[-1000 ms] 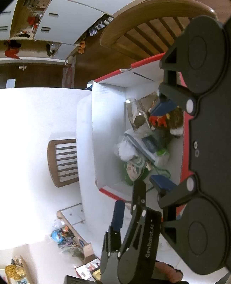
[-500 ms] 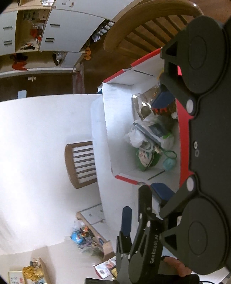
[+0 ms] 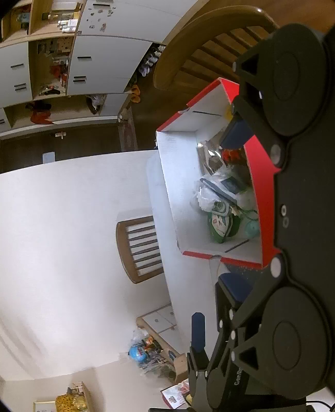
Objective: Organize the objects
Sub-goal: 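Withdraw both grippers up and away from the shoebox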
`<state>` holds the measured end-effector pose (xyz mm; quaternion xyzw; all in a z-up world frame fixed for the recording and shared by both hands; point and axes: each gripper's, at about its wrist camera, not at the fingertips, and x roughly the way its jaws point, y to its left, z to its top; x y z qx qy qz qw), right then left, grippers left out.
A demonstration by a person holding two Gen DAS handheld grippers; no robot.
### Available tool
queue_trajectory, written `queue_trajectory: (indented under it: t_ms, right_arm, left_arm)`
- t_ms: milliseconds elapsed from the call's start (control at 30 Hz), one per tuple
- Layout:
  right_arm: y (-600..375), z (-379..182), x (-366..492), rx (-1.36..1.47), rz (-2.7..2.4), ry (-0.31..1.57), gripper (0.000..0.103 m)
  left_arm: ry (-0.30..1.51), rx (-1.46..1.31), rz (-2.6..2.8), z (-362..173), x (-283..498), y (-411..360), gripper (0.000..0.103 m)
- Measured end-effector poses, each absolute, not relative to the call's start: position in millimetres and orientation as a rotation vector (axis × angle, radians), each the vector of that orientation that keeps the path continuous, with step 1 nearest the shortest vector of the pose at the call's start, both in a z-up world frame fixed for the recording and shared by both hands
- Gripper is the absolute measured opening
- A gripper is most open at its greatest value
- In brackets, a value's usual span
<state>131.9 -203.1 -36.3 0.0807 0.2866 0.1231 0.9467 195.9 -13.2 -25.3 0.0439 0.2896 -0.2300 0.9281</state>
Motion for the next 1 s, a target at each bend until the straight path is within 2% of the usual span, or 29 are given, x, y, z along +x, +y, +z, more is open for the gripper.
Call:
queue_trajectory:
  t_ms: [1000]
  right_arm:
    - [-180,-43,105,0.206,0.207,0.584,0.102]
  left_arm:
    - [0.581,0.109,-0.475,-29,173,2,0.103]
